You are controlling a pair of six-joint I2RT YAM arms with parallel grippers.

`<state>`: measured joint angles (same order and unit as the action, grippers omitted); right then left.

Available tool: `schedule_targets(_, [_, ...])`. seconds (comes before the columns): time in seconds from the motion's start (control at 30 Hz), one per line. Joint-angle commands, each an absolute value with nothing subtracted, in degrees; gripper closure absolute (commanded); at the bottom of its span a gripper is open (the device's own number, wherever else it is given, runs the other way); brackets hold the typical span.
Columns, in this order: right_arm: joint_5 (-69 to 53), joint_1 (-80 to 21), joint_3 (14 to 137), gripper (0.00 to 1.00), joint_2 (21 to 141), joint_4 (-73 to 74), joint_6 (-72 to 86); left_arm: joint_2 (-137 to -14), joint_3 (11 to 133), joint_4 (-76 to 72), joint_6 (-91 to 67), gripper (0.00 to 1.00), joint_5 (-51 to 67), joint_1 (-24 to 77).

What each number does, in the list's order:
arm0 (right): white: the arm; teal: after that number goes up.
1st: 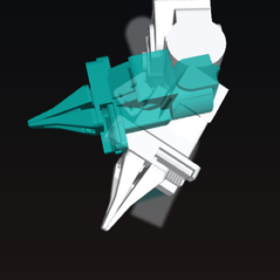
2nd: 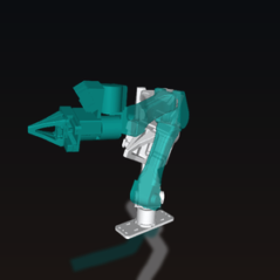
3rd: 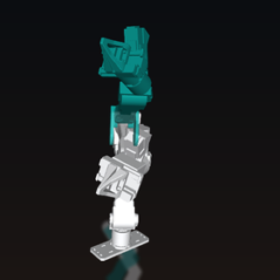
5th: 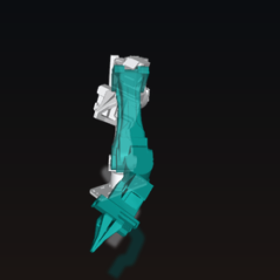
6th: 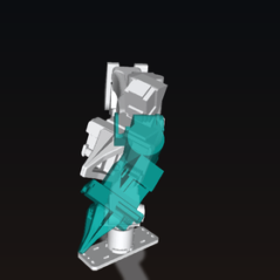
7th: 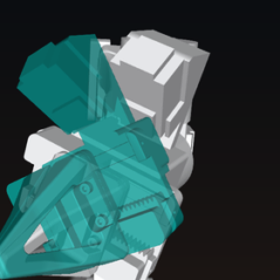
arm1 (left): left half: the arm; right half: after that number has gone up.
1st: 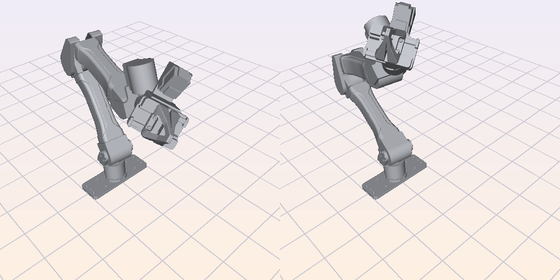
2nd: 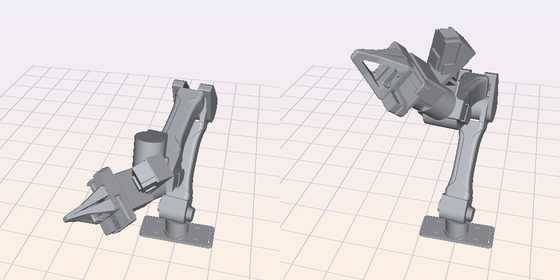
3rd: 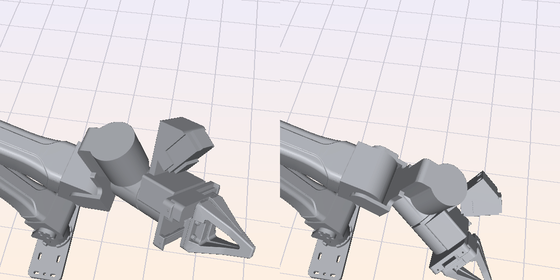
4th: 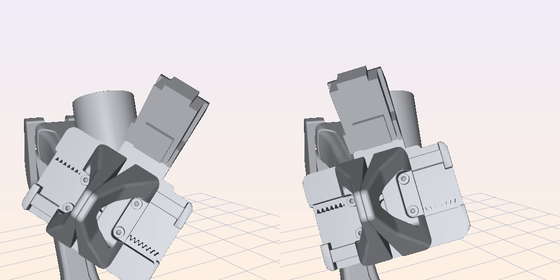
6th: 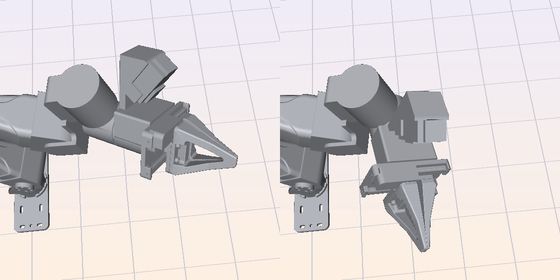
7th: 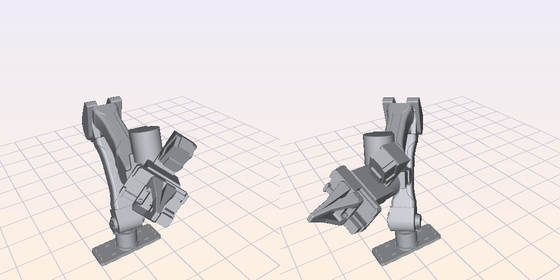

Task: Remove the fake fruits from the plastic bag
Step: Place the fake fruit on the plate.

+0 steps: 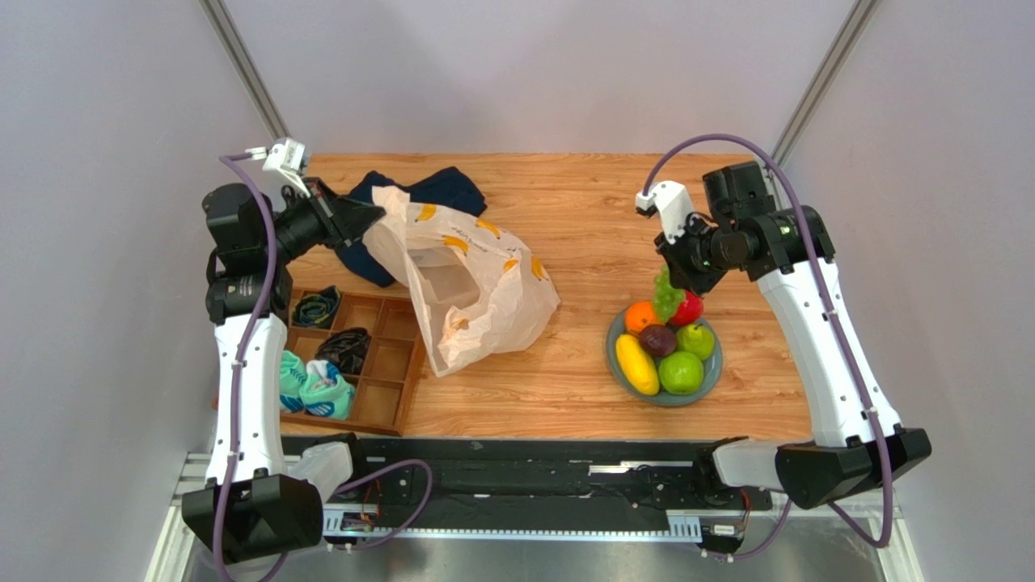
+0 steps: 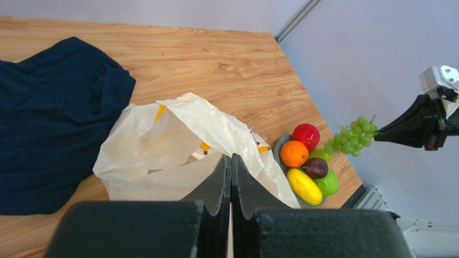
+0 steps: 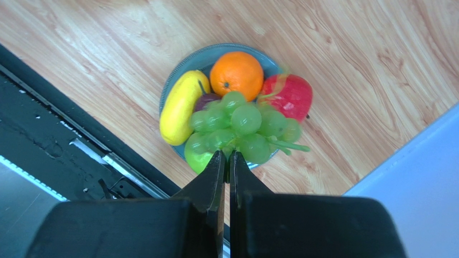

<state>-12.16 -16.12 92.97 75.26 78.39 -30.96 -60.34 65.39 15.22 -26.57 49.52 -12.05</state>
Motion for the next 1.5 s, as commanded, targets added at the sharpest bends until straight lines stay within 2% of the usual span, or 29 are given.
schedule_targets(0.0, [-9.5, -14.9, 91.6, 1.00, 70.6, 83.2, -32.2, -60.2, 65.3, 12.7, -27.7, 1.00, 50.7, -12.5])
schedule_targets(0.33, [-4.3, -12.7, 86.4, 1.00, 72.2, 76.4, -31.8, -59.2, 65.0, 13.7, -27.4, 1.00, 50.7, -12.4])
schedule_targets(0.93, [-4.9, -12.2, 82.2, 0.99, 74.2, 74.3, -31.8, -58.6, 64.6, 14.9, -26.5, 1.00, 50.4, -12.5])
schedule_targets(1.47, [-2.9, -12.2, 79.5, 0.86, 74.9, 74.3, -31.7, -59.1, 64.1, 14.7, -26.5, 1.00, 50.5, -12.4])
